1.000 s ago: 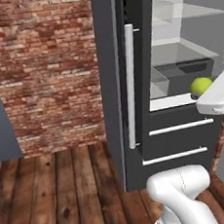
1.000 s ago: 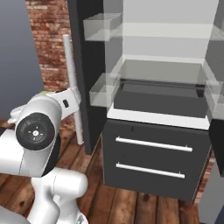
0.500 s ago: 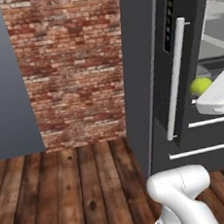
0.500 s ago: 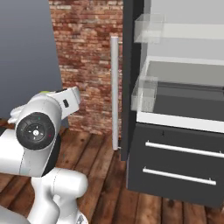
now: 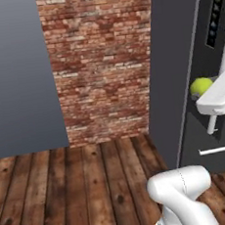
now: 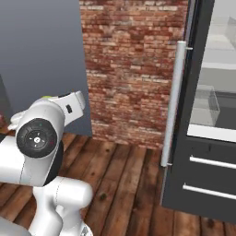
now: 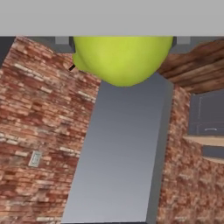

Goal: Retrieve the kiwi and pear from the fridge and place them into the bowl on the dining table.

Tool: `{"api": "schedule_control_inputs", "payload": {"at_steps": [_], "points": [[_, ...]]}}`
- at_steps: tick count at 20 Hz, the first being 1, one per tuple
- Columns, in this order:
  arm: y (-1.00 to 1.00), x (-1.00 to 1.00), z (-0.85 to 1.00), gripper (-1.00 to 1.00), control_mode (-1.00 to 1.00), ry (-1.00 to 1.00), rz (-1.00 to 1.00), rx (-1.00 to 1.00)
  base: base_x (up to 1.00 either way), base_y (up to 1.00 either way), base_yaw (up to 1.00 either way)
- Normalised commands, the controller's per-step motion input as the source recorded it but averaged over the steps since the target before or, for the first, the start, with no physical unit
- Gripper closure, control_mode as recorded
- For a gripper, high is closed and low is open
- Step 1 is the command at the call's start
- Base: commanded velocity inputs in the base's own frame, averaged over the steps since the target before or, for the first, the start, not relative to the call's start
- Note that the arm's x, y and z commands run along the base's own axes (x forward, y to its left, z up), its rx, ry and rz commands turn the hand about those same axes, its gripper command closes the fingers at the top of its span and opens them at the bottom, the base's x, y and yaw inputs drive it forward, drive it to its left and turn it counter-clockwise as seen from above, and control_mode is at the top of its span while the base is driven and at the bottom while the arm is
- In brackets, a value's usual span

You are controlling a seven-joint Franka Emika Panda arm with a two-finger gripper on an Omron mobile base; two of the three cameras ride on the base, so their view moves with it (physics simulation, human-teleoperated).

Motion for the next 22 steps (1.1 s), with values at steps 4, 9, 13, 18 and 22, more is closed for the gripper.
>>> {"api": "schedule_control_inputs", "payload": {"at_steps": [4, 9, 13, 18, 22], "points": [[0.0, 0.0, 0.0, 1.0, 1.0, 0.0, 0.0, 0.0, 0.08, 0.62, 0.15], [0.0, 0.0, 0.0, 1.0, 1.0, 0.0, 0.0, 0.0, 0.23, 0.47, 0.24], [0.0, 0.0, 0.0, 1.0, 1.0, 0.0, 0.0, 0.0, 0.3, 0.42, 0.29], [0.0, 0.0, 0.0, 1.0, 1.0, 0.0, 0.0, 0.0, 0.41, 0.41, 0.29], [0.0, 0.0, 0.0, 1.0, 1.0, 0.0, 0.0, 0.0, 0.56, 0.47, 0.25]]}}
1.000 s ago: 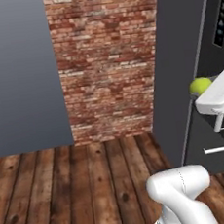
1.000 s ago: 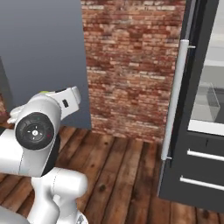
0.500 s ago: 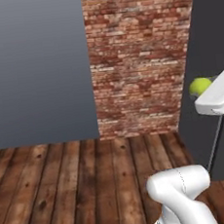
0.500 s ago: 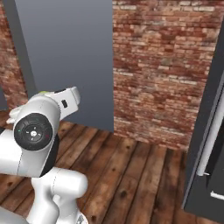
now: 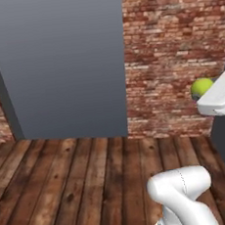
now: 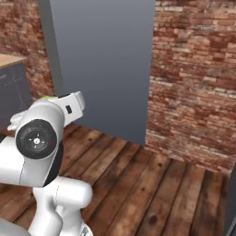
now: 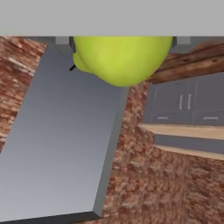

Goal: Retrieve the kiwi and pear from the fridge and place them into the bowl on the dining table.

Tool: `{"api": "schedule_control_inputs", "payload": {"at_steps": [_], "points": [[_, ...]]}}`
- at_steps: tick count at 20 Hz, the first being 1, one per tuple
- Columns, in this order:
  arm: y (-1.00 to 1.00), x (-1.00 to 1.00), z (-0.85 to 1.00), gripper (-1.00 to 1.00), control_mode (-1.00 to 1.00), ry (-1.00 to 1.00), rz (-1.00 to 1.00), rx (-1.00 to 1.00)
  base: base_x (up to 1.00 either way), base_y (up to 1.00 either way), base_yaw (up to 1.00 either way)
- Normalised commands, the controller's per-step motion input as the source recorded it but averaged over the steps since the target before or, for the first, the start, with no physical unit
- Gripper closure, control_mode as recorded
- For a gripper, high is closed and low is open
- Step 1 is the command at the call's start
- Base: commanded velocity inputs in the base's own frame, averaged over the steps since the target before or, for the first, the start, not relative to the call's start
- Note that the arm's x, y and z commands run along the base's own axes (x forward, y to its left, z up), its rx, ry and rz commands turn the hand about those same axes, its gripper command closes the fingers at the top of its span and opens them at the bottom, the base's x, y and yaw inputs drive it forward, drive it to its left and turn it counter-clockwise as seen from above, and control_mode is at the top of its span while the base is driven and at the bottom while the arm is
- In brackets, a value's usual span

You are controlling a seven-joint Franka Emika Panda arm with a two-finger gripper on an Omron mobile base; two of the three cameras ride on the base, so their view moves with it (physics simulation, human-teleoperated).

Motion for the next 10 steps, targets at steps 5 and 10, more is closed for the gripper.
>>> {"api": "schedule_control_inputs", "payload": {"at_steps": [5, 10], "points": [[0.0, 0.0, 0.0, 1.0, 1.0, 0.0, 0.0, 0.0, 0.68, 0.54, 0.22], [0.0, 0.0, 0.0, 1.0, 1.0, 0.0, 0.0, 0.0, 0.72, 0.58, 0.17]]}}
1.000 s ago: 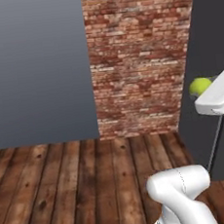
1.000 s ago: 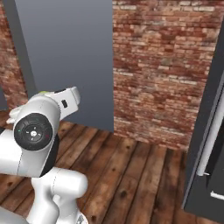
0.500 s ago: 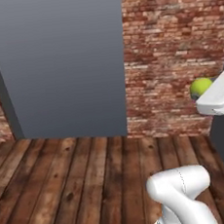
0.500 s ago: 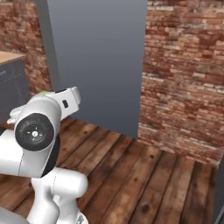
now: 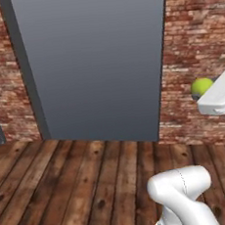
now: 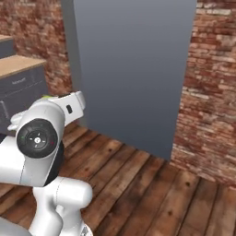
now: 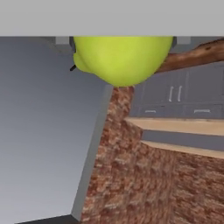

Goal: Retrieve the kiwi and pear from the fridge and place them into the bowl on the dining table.

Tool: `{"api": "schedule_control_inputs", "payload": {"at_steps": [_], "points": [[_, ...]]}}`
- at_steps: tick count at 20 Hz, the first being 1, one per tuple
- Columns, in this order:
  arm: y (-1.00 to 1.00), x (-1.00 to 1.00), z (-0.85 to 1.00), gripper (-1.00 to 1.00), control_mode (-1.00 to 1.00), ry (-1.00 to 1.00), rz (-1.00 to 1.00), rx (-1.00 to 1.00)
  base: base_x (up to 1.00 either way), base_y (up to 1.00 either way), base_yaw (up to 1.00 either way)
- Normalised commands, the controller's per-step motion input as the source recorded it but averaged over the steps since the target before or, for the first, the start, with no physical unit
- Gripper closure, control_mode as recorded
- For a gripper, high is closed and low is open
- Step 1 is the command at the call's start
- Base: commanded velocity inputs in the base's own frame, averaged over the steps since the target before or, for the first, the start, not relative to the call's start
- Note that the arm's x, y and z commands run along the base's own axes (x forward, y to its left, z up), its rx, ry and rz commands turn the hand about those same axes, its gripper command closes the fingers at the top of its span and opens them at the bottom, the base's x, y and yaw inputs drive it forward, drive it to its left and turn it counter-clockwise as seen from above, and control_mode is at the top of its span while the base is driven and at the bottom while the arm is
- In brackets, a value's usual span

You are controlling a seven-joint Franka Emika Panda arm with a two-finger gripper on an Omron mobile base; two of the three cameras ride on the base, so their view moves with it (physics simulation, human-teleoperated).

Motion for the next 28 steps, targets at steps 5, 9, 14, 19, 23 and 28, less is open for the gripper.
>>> {"api": "schedule_control_inputs", "payload": {"at_steps": [5, 9, 14, 19, 23, 28], "points": [[0.0, 0.0, 0.0, 1.0, 1.0, 0.0, 0.0, 0.0, 0.6, 0.62, 0.17], [0.0, 0.0, 0.0, 1.0, 1.0, 0.0, 0.0, 0.0, 0.46, 0.61, 0.23], [0.0, 0.0, 0.0, 1.0, 1.0, 0.0, 0.0, 0.0, 0.35, 0.56, 0.28], [0.0, 0.0, 0.0, 1.0, 1.0, 0.0, 0.0, 0.0, 0.21, 0.51, 0.35], [0.0, 0.0, 0.0, 1.0, 1.0, 0.0, 0.0, 0.0, 0.26, 0.52, 0.36], [0.0, 0.0, 0.0, 1.0, 1.0, 0.0, 0.0, 0.0, 0.29, 0.52, 0.36]]}}
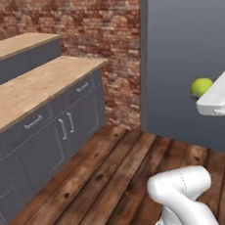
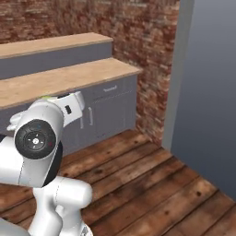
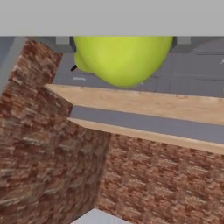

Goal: Retrieve the kiwi and pear from the fridge and place them into the bowl on the dining table.

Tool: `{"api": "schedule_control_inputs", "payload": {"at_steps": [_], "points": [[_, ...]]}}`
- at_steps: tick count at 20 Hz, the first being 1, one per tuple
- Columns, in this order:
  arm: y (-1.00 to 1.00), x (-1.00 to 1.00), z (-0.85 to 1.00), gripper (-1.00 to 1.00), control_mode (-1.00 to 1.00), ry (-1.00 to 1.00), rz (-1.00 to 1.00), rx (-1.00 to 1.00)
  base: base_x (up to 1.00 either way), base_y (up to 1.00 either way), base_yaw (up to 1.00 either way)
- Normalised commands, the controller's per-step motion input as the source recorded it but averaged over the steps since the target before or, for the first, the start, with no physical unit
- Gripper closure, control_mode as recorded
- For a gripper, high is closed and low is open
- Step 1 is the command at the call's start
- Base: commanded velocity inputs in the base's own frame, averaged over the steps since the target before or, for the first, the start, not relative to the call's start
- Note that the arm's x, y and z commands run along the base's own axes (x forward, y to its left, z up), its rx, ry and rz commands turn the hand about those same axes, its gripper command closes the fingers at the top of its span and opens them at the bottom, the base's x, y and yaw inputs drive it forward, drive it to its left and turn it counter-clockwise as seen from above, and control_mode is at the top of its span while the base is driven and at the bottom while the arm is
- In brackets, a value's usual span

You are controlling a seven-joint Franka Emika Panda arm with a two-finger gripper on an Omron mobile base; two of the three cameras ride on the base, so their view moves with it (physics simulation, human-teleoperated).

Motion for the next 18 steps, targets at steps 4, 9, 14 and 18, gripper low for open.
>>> {"api": "schedule_control_inputs", "payload": {"at_steps": [4, 9, 14, 18], "points": [[0.0, 0.0, 0.0, 1.0, 1.0, 0.0, 0.0, 0.0, 0.28, 0.53, 0.35], [0.0, 0.0, 0.0, 1.0, 1.0, 0.0, 0.0, 0.0, 0.21, 0.53, 0.35], [0.0, 0.0, 0.0, 1.0, 1.0, 0.0, 0.0, 0.0, 0.18, 0.51, 0.36], [0.0, 0.0, 0.0, 1.0, 1.0, 0.0, 0.0, 0.0, 0.16, 0.53, 0.38]]}}
